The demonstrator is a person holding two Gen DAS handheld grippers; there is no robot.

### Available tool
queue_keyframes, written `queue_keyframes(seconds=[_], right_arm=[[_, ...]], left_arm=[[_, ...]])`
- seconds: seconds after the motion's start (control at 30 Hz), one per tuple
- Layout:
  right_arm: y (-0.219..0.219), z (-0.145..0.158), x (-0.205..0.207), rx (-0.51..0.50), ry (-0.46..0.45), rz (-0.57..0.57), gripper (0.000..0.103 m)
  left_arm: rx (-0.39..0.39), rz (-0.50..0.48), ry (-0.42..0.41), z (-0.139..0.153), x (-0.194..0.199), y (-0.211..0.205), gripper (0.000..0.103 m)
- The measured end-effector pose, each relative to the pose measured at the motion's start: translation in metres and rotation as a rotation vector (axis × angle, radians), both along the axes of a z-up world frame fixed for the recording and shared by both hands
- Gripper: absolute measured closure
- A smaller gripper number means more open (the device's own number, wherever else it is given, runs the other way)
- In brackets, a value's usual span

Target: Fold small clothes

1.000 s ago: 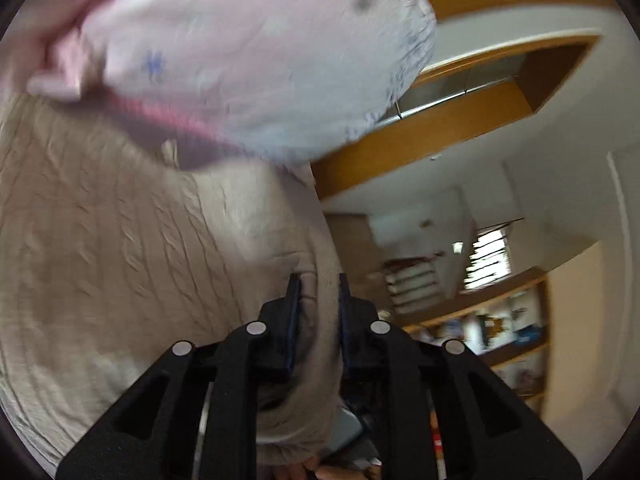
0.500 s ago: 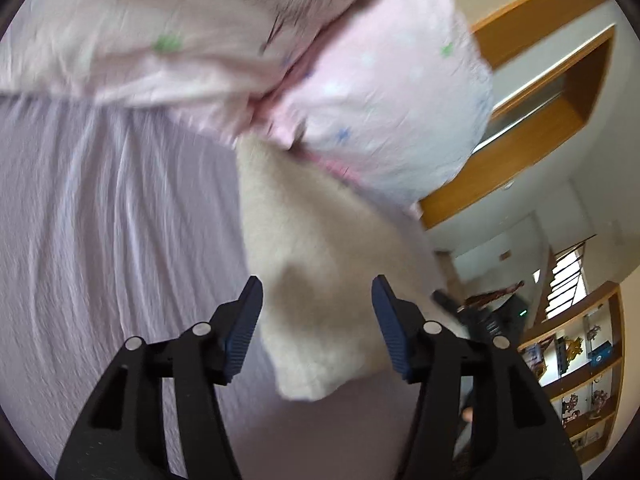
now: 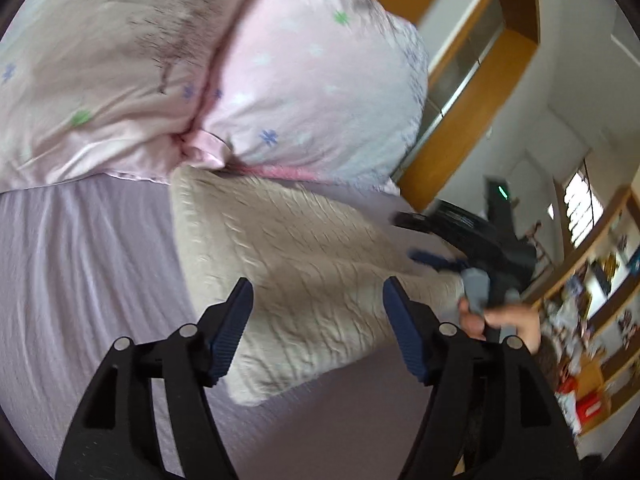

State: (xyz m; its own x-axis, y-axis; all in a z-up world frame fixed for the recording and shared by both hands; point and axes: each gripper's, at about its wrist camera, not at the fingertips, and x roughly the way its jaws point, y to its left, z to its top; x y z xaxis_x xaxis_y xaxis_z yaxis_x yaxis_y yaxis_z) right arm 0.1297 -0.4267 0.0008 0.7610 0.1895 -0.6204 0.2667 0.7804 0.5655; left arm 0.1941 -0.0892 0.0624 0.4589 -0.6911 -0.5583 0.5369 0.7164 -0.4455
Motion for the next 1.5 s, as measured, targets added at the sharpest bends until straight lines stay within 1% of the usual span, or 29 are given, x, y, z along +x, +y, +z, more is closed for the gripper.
queue_keyframes(seconds=[0.03, 0.1, 0.17, 0.23, 0.3, 0.37, 0.4, 0.5, 0.53, 0.57, 0.6, 0.63, 0.67, 0.73, 0.77, 0.9, 0.93, 0.97, 1.03, 1.07, 1.1, 1.13, 1.17, 1.2, 1.23, 1.27, 1.3, 1.37, 1.5], right_arm=[[0.003, -0.003, 0.010, -0.014, 0.025, 0.038, 0.031], [0.011, -0.011, 0.026, -0.072, 0.071, 0.093, 0.033], [0.013, -0.017, 0.030, -0.088, 0.082, 0.119, 0.033], [0.008, -0.021, 0.033, -0.046, 0.071, 0.143, 0.033], [-0.010, -0.025, 0.032, 0.080, 0.031, 0.143, 0.033], [-0.023, -0.027, 0.032, 0.135, 0.011, 0.120, 0.033], [-0.025, -0.027, 0.032, 0.145, 0.010, 0.118, 0.032], [-0.029, -0.032, 0.041, 0.182, 0.034, 0.173, 0.029], [-0.028, -0.033, 0.044, 0.173, 0.047, 0.179, 0.029], [-0.024, -0.031, 0.045, 0.134, 0.047, 0.196, 0.029], [-0.019, -0.030, 0.048, 0.110, 0.050, 0.219, 0.032], [-0.013, -0.030, 0.051, 0.098, 0.050, 0.259, 0.050], [-0.005, -0.030, 0.053, 0.096, 0.036, 0.319, 0.060], [0.003, -0.026, 0.053, 0.040, -0.001, 0.351, 0.083], [0.002, -0.020, 0.052, 0.000, -0.029, 0.343, 0.084], [-0.006, -0.001, 0.058, -0.014, -0.101, 0.276, 0.085], [-0.004, 0.000, 0.060, -0.044, -0.102, 0.270, 0.085], [0.005, -0.006, 0.068, -0.113, -0.055, 0.278, 0.085], [0.014, -0.014, 0.072, -0.168, -0.006, 0.278, 0.075], [0.010, -0.011, 0.064, -0.162, -0.018, 0.253, 0.068], [0.006, -0.007, 0.055, -0.144, -0.030, 0.238, 0.051], [0.001, -0.003, 0.043, -0.117, -0.046, 0.220, 0.020], [-0.007, 0.002, 0.024, -0.066, -0.087, 0.203, 0.007], [-0.012, 0.004, 0.009, -0.025, -0.121, 0.194, 0.001], [-0.016, 0.003, -0.005, 0.016, -0.146, 0.192, 0.001], [-0.020, 0.000, -0.018, 0.063, -0.145, 0.202, 0.001], [-0.022, -0.006, -0.027, 0.106, -0.126, 0.210, 0.001], [-0.022, -0.017, -0.040, 0.162, -0.082, 0.203, 0.001], [-0.017, -0.036, -0.060, 0.269, -0.051, 0.198, 0.001]], left_arm=[[0.014, -0.001, -0.004, -0.001, -0.001, -0.004, 0.036], [0.038, 0.004, -0.030, -0.005, -0.004, -0.008, 0.035], [0.042, 0.013, -0.043, -0.006, -0.004, -0.009, 0.035], [0.029, 0.032, -0.051, -0.006, -0.005, -0.006, 0.035], [0.020, 0.044, -0.064, -0.006, -0.007, -0.003, 0.035], [0.033, 0.045, -0.076, -0.009, -0.010, -0.003, 0.034], [0.036, 0.046, -0.080, -0.010, -0.011, -0.004, 0.034], [0.034, 0.045, -0.088, -0.013, -0.014, -0.005, 0.030], [0.034, 0.043, -0.091, -0.013, -0.015, -0.005, 0.029], [0.038, 0.041, -0.100, -0.014, -0.016, -0.006, 0.028], [0.039, 0.039, -0.113, -0.015, -0.018, -0.006, 0.026], [0.041, 0.038, -0.123, -0.017, -0.020, -0.007, 0.026], [0.039, 0.040, -0.130, -0.018, -0.021, -0.006, 0.026], [0.023, 0.041, -0.134, -0.023, -0.022, -0.005, 0.026], [0.015, 0.037, -0.136, -0.024, -0.021, -0.005, 0.026], [-0.008, 0.017, -0.135, -0.028, -0.022, -0.006, 0.028], [-0.003, 0.018, -0.140, -0.029, -0.023, -0.007, 0.028], [0.011, 0.023, -0.146, -0.029, -0.024, -0.009, 0.028], [0.004, 0.033, -0.159, -0.027, -0.028, -0.007, 0.029], [-0.022, 0.046, -0.154, -0.023, -0.029, -0.001, 0.029], [-0.065, 0.058, -0.145, -0.020, -0.028, 0.007, 0.029], [-0.109, 0.075, -0.133, -0.016, -0.027, 0.016, 0.029], [-0.157, 0.109, -0.100, -0.012, -0.022, 0.029, 0.027], [-0.184, 0.132, -0.062, -0.010, -0.016, 0.037, 0.023], [-0.203, 0.152, -0.018, -0.009, -0.008, 0.044, 0.023], [-0.223, 0.172, 0.037, -0.011, 0.002, 0.051, 0.023], [-0.237, 0.189, 0.089, -0.014, 0.011, 0.056, 0.023], [-0.232, 0.212, 0.171, -0.020, 0.026, 0.060, 0.023], [-0.200, 0.210, 0.252, -0.028, 0.046, 0.056, 0.023]])
